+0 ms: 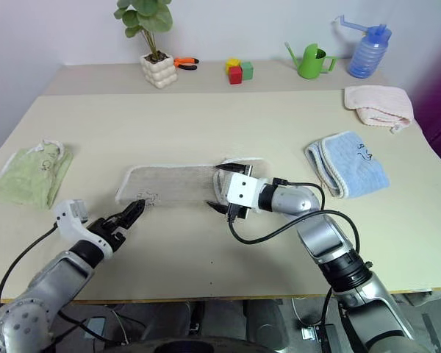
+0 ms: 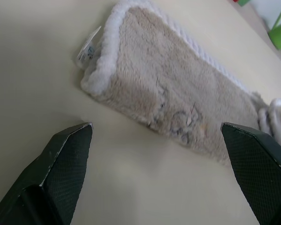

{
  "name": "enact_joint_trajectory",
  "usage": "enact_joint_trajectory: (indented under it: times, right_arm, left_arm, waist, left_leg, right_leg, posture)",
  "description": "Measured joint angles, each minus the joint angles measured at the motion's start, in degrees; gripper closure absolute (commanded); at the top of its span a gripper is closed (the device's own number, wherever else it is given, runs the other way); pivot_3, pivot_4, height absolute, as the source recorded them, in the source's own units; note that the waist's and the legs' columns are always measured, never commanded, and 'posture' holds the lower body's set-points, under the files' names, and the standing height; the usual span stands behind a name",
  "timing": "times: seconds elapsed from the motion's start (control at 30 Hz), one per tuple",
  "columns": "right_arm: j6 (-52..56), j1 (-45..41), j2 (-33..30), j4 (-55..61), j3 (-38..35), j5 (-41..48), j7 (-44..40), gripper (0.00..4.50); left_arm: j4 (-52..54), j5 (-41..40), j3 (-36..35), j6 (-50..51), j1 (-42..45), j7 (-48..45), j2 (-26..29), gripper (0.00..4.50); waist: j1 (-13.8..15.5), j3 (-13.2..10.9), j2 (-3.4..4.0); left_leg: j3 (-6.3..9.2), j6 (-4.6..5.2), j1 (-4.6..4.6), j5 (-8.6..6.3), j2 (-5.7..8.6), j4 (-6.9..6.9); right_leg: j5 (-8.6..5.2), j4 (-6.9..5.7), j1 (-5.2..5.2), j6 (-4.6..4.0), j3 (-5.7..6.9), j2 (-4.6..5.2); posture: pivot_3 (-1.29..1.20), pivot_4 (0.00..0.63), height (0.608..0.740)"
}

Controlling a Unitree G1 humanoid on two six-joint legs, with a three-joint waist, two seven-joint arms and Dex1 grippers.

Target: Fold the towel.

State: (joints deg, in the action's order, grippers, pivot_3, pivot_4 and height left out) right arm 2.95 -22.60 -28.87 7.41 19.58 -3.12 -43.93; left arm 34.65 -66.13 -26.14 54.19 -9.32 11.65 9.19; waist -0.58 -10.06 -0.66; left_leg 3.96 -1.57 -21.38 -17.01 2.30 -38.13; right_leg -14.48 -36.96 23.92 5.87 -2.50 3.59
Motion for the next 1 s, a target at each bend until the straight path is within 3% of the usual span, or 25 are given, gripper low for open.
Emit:
enact_joint_trajectory:
  times: [0.23, 0.27, 0.33, 0.57, 0.9, 1.0]
  right_arm:
    - [-0.6, 1.6, 1.0, 0.1, 0.3, -1.3, 0.8, 0.05]
    - [-0.6, 1.9, 1.1, 0.2, 0.3, -1.4, 0.9, 0.01]
    - [-0.5, 2.2, 1.3, 0.6, 0.3, -1.7, 1.2, 0.0]
    - [-0.1, 4.7, 0.8, 2.0, 0.0, -2.4, 2.0, 0.0]
    - [0.5, 5.7, -1.0, 2.4, -1.1, -3.5, 3.1, 0.0]
    - [0.5, 5.5, -1.7, 1.9, -3.7, -2.9, 3.1, 0.0]
  left_arm:
    - [-8.2, -4.4, 0.9, -1.5, 10.1, 8.3, -0.1, 0.0]
    - [-9.5, -4.4, 1.0, -2.1, 11.8, 9.8, -0.7, 0.25]
    - [-10.8, -4.3, 1.1, -3.6, 13.1, 12.4, -1.7, 0.92]
    - [-12.7, -4.3, 1.2, -6.4, 12.3, 14.6, -2.5, 4.39]
    - [-10.9, -0.5, -0.2, -14.6, 12.4, 4.8, 5.5, 4.46]
    - [-10.9, 3.5, -0.4, -15.4, 12.3, -0.8, 13.0, 4.46]
  waist:
    - [0.2, 0.0, -0.01]
    - [0.1, 0.0, -0.01]
    - [0.0, 0.0, -0.01]
    - [0.0, 0.0, -0.03]
    - [0.0, 0.0, -0.04]
    - [-0.1, 0.0, -0.08]
  left_leg:
    - [0.2, -0.09, 0.04, 0.05, 0.08, -0.01]
    - [0.2, -0.09, 0.05, 0.05, 0.08, -0.01]
    - [0.22, -0.1, 0.05, 0.06, 0.08, 0.0]
    - [0.3, -0.13, 0.01, 0.07, 0.08, 0.01]
    - [0.32, -0.15, -0.02, 0.08, 0.06, 0.03]
    - [0.34, -0.16, -0.02, 0.08, 0.06, 0.05]
  right_leg:
    - [0.0, 0.07, -0.17, -0.01, 0.13, -0.01]
    - [0.0, 0.07, -0.18, -0.01, 0.13, 0.0]
    - [0.0, 0.07, -0.17, 0.0, 0.13, 0.0]
    - [0.0, 0.1, -0.17, -0.01, 0.17, -0.01]
    - [-0.03, 0.23, -0.18, -0.05, 0.19, -0.03]
    - [-0.09, 0.28, -0.2, -0.17, 0.22, -0.06]
  posture:
    - [0.0, 0.15, 0.727]
    - [0.0, 0.15, 0.727]
    - [0.0, 0.15, 0.727]
    - [0.0, 0.15, 0.727]
    - [0.0, 0.15, 0.727]
    - [0.0, 0.15, 0.727]
